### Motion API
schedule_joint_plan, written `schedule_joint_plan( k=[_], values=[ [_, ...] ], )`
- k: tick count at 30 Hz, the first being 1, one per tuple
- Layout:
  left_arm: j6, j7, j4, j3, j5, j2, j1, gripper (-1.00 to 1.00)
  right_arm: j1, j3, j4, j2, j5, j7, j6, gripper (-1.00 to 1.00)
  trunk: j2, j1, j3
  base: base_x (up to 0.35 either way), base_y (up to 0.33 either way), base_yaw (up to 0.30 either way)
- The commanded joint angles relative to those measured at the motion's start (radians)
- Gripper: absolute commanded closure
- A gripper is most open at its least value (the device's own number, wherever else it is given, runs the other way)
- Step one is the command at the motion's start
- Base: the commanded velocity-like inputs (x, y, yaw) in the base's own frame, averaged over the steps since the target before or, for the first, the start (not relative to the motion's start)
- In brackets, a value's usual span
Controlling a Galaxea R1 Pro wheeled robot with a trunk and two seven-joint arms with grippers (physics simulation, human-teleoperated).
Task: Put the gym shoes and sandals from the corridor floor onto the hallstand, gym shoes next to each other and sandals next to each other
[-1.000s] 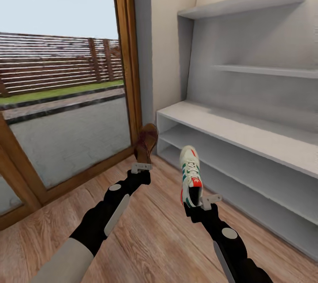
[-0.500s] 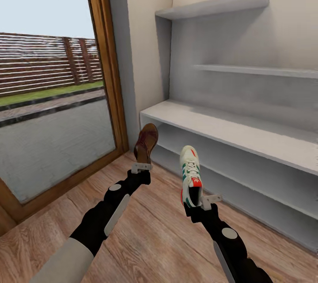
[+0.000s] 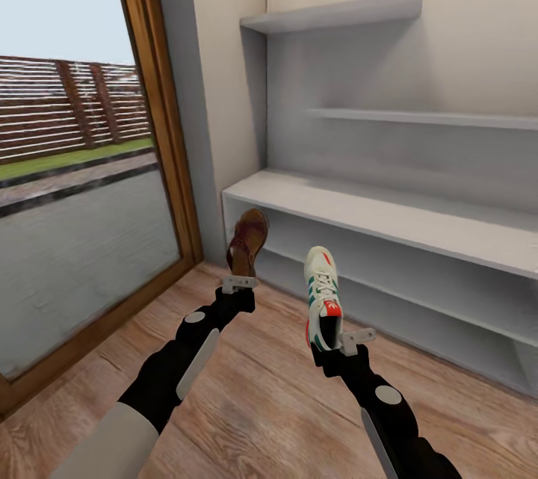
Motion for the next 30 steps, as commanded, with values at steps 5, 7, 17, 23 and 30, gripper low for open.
schedule_joint_plan(
  k=[5,7,17,23,30],
  values=[
    [0.005,0.001,-0.002,0.000,0.005,0.001,0.000,1.00,-0.001,0.000,-0.001,0.000,0.000,-0.001,0.006,1.00,0.000,0.000,-0.001,0.090,0.319,-0.270],
    [0.005,0.001,-0.002,0.000,0.005,0.001,0.000,1.00,-0.001,0.000,-0.001,0.000,0.000,-0.001,0.006,1.00,0.000,0.000,-0.001,0.150,0.324,-0.270],
    [0.005,0.001,-0.002,0.000,0.006,0.001,0.000,1.00,-0.001,0.001,-0.001,0.000,0.000,-0.001,0.006,1.00,0.000,0.000,-0.001,0.148,0.325,-0.270],
    [0.005,0.001,-0.002,0.000,0.006,0.001,0.000,1.00,-0.001,0.000,-0.001,0.000,0.000,-0.001,0.006,1.00,0.000,0.000,-0.001,0.126,0.328,-0.270],
    [0.005,0.001,-0.002,0.000,0.006,0.000,0.000,1.00,-0.001,0.000,-0.001,0.000,0.000,-0.001,0.006,1.00,0.000,0.000,-0.001,0.029,0.325,-0.270]
  ],
)
